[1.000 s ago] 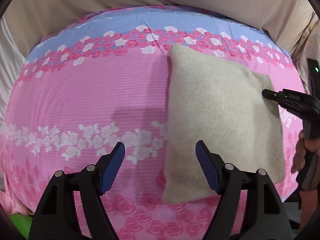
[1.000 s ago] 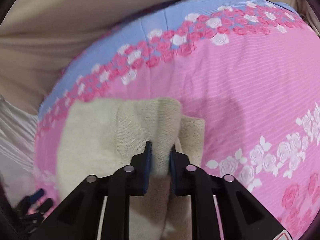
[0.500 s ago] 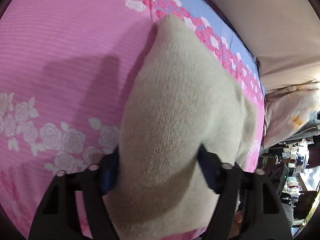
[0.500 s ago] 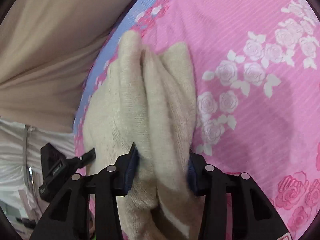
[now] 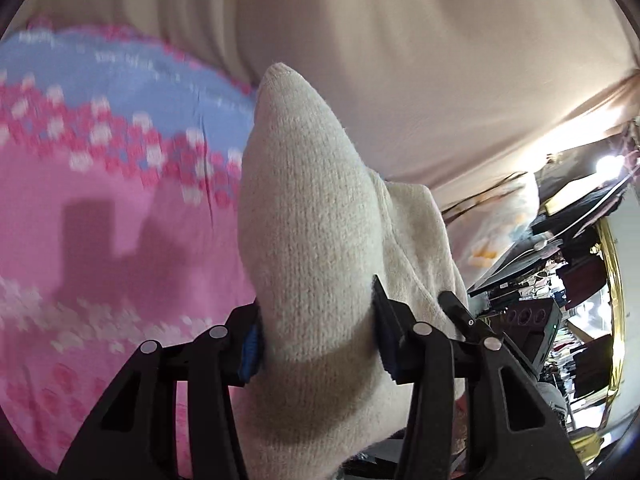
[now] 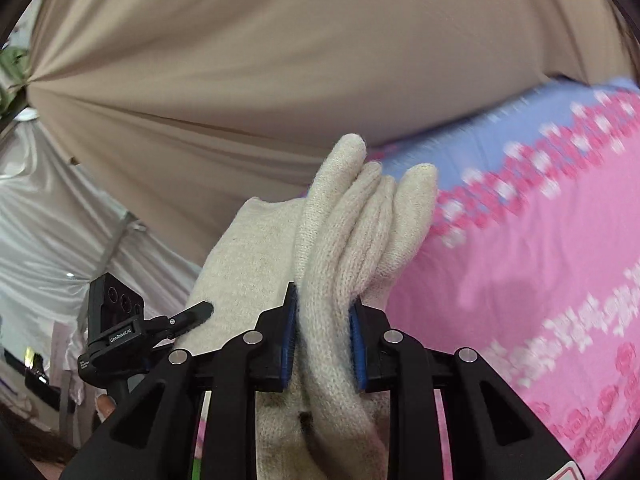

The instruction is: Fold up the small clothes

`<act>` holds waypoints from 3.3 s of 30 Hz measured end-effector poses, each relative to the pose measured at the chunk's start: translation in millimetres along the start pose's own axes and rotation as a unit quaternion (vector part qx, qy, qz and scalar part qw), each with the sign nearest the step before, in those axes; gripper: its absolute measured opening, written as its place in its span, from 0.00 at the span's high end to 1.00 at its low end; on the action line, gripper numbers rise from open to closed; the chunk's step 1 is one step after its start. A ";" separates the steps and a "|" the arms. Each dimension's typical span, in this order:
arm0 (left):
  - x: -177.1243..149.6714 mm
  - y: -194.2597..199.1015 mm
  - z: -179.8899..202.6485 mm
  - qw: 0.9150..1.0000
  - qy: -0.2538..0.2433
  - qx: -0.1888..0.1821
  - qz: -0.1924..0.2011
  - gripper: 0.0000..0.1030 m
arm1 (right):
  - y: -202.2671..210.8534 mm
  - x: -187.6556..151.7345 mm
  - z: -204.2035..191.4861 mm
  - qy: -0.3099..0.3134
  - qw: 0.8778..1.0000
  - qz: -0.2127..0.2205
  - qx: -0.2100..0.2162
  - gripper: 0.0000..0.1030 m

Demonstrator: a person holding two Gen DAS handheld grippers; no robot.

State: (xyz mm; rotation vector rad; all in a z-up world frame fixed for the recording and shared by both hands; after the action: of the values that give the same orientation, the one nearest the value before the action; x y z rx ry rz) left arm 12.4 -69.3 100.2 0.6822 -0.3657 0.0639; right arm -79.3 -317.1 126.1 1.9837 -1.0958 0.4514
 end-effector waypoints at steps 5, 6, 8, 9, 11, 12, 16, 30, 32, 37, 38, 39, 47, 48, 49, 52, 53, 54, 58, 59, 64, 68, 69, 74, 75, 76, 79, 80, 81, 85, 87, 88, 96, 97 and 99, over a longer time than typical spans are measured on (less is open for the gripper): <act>36.3 82.9 -6.5 0.998 -0.031 -0.003 0.058 0.54 | -31.0 16.6 -78.3 0.043 0.998 0.007 0.040 0.78; 41.1 97.3 -11.3 0.997 -0.036 0.003 0.068 0.52 | -42.2 15.3 -90.1 0.050 0.998 0.002 0.044 0.77; 49.4 117.4 -31.7 0.995 -0.041 0.022 0.088 0.46 | -70.4 5.3 -100.3 0.056 0.997 -0.011 0.045 0.70; 52.6 121.4 -45.0 0.994 -0.035 0.036 0.094 0.37 | -86.2 -1.6 -99.1 0.055 0.998 -0.017 0.038 0.63; 56.7 117.0 -84.7 0.992 -0.013 0.072 0.100 0.19 | -133.1 -28.1 -79.1 0.051 0.998 -0.029 -0.002 0.48; 56.8 110.8 -106.8 0.991 -0.005 0.084 0.100 0.16 | -157.7 -45.3 -61.3 0.038 0.998 -0.046 -0.035 0.48; 35.5 73.6 -218.6 0.980 0.071 0.170 0.073 0.20 | -195.9 -111.1 -17.6 -0.051 0.988 -0.114 -0.085 0.52; -4.3 34.3 -272.6 0.977 0.088 0.194 0.008 0.18 | -257.9 -158.5 -33.3 -0.022 0.975 -0.179 -0.131 0.38; -8.5 22.2 -279.5 0.975 0.081 0.207 -0.005 0.19 | -269.5 -172.8 -24.1 -0.041 0.971 -0.207 -0.114 0.54; -11.8 11.7 -283.2 0.975 0.061 0.211 -0.031 0.29 | -252.9 -177.4 -34.3 -0.052 0.971 -0.215 -0.093 0.75; -11.4 12.7 -282.1 0.975 0.056 0.213 -0.033 0.29 | -247.6 -179.2 -36.9 -0.053 0.971 -0.216 -0.090 0.77; -10.7 13.8 -280.7 0.974 0.050 0.219 -0.036 0.29 | -242.7 -183.7 -39.7 -0.057 0.970 -0.219 -0.087 0.77; -13.0 13.0 -276.6 0.967 0.024 0.250 -0.033 0.28 | -239.0 -192.1 -49.7 -0.042 0.974 -0.190 -0.115 0.65; -14.0 12.5 -274.1 0.967 0.020 0.252 -0.030 0.28 | -231.2 -183.3 -58.5 -0.022 0.977 -0.171 -0.124 0.63; -14.5 14.4 -271.3 0.966 0.016 0.257 -0.025 0.27 | -222.9 -173.3 -69.9 0.008 0.979 -0.153 -0.136 0.63; -17.0 15.1 -264.5 0.962 0.004 0.273 -0.017 0.26 | -210.9 -156.7 -95.6 0.066 0.980 -0.129 -0.133 0.63; -17.2 15.7 -263.4 0.961 0.002 0.277 -0.015 0.26 | -212.5 -154.5 -97.9 0.073 0.981 -0.130 -0.127 0.63; -17.8 15.4 -262.0 0.960 0.002 0.278 -0.013 0.26 | -214.7 -156.3 -100.4 0.080 0.980 -0.134 -0.122 0.63; -22.3 15.6 -259.2 0.959 0.007 0.284 -0.010 0.24 | -243.9 -176.9 -83.7 0.115 0.966 -0.174 -0.151 0.63; -22.9 16.2 -258.9 0.958 0.007 0.286 -0.010 0.24 | -255.3 -182.8 -74.1 0.121 0.960 -0.185 -0.171 0.63; -27.0 17.9 -255.8 0.955 0.003 0.298 -0.005 0.22 | -262.0 -165.5 -58.2 0.085 0.967 -0.177 -0.160 0.51; -30.7 17.3 -255.8 0.952 0.006 0.304 -0.004 0.21 | -280.7 -151.8 -50.3 0.059 0.972 -0.182 -0.134 0.47; -31.1 16.9 -255.7 0.952 0.006 0.306 -0.005 0.21 | -286.3 -149.5 -48.4 0.057 0.972 -0.186 -0.128 0.71; -32.2 18.2 -253.4 0.951 0.004 0.310 -0.002 0.21 | -277.9 -124.7 -73.0 0.108 0.972 -0.159 -0.132 0.86; -32.6 18.4 -253.0 0.950 0.003 0.312 -0.001 0.20 | -279.4 -120.9 -75.1 0.126 0.969 -0.152 -0.147 0.86; -32.9 17.8 -253.1 0.950 0.003 0.314 -0.001 0.20 | -285.7 -120.0 -73.7 0.139 0.965 -0.156 -0.161 0.86; -34.5 14.4 -254.2 0.948 0.005 0.319 -0.004 0.20 | -309.5 -130.9 -59.5 0.149 0.952 -0.199 -0.180 0.79; -35.1 14.0 -253.7 0.947 0.005 0.322 -0.004 0.20 | -303.1 -130.5 -60.9 0.141 0.955 -0.189 -0.179 0.78; -35.6 14.5 -252.6 0.946 0.005 0.323 -0.003 0.20 | -294.7 -128.6 -65.2 0.132 0.959 -0.181 -0.175 0.77; -37.3 22.4 -246.6 0.940 -0.009 0.340 0.021 0.20 | -241.8 -128.4 -96.8 0.144 0.967 -0.109 -0.182 0.57; -38.5 26.2 -242.4 0.936 -0.020 0.349 0.042 0.14 | -217.3 -134.4 -109.3 0.164 0.964 -0.078 -0.193 0.31; -40.5 29.8 -237.9 0.934 -0.032 0.352 0.061 0.12 | -205.3 -140.0 -115.3 0.174 0.961 -0.063 -0.204 0.26; -58.9 45.3 -197.9 0.917 -0.104 0.357 0.147 0.05 | -172.1 -180.8 -117.9 0.150 0.958 -0.052 -0.239 0.12; -63.9 43.5 -193.2 0.915 -0.114 0.358 0.146 0.05 | -171.7 -184.2 -114.6 0.138 0.959 -0.058 -0.242 0.12; -68.4 40.1 -188.3 0.914 -0.123 0.361 0.141 0.05 | -172.3 -189.1 -109.4 0.125 0.958 -0.070 -0.250 0.12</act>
State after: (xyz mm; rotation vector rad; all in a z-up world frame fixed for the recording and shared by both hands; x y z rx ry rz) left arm -0.3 84.0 -34.2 1.3747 -0.6962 0.4054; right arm -35.2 -77.8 -8.9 1.4983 -0.8061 0.3012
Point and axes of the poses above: each gripper's, at about its wrist camera, not at the fingertips, and y roughly against the way its jaws point, z to its right, x to its top, the point moved 2 cm from there along -y, roughly the way its jaws point, and after that the axes turned 5 degrees about y, right-handed, at the moved point
